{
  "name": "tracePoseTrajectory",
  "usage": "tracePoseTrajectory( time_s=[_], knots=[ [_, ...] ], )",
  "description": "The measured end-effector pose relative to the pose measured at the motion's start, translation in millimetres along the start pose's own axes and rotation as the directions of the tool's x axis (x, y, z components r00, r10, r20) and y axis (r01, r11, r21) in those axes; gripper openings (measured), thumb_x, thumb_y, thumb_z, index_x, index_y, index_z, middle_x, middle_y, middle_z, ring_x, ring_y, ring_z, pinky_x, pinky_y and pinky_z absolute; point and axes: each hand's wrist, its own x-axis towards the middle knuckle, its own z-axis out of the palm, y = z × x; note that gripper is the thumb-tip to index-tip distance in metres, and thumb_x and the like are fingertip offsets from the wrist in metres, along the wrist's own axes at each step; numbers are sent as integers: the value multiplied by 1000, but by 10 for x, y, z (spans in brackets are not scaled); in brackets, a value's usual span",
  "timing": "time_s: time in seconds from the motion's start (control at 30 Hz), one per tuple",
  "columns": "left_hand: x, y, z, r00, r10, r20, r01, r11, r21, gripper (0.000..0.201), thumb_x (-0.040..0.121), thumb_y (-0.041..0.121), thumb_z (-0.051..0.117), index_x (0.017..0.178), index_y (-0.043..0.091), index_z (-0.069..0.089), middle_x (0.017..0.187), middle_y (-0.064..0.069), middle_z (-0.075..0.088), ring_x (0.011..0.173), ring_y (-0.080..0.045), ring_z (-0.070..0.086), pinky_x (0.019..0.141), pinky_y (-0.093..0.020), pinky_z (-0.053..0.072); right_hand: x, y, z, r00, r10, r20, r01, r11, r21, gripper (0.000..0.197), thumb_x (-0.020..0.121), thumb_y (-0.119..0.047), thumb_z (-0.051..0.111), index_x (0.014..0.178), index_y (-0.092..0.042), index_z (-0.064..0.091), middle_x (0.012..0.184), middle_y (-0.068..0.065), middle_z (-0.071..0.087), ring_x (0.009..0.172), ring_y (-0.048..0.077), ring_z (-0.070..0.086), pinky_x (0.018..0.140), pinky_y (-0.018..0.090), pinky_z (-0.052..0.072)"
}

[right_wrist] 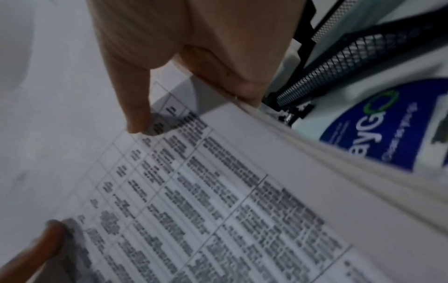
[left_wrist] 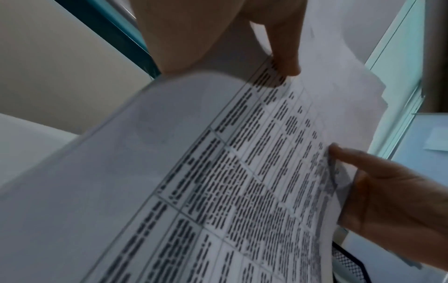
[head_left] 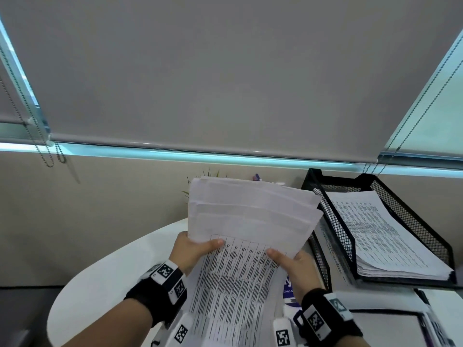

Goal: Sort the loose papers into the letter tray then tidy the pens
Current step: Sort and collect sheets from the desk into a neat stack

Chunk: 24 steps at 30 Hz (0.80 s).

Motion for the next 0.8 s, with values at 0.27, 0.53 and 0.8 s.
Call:
tracePoseTrajectory(
  time_s=[0.27,0.53,0.8],
  knots=[
    [16,281,141,989,86,-117,-99,989,-106,23,65,6,81,82,14,68,82,-3,75,78,-14,71,73,-25,54,75,-356,63,990,-111,-85,113,993,14,8,74,-17,74,75,-12,67,82,5,74,79,17,70,94,37,50],
    [-13,527,227,957,257,-139,-279,943,-179,23,67,2,78,87,12,70,81,-1,75,81,-14,72,74,-21,56,118,-644,73,967,-242,-80,250,963,104,41,65,-36,80,95,-9,73,98,9,74,98,26,69,93,41,49],
    [43,100,52,991,70,-113,-75,996,-41,27,62,8,84,81,18,67,80,-2,74,84,-20,69,67,-23,55,73,-129,32,993,-119,-2,119,993,-5,36,75,-21,74,110,-22,65,102,-14,73,95,-1,67,83,18,51]
  ],
)
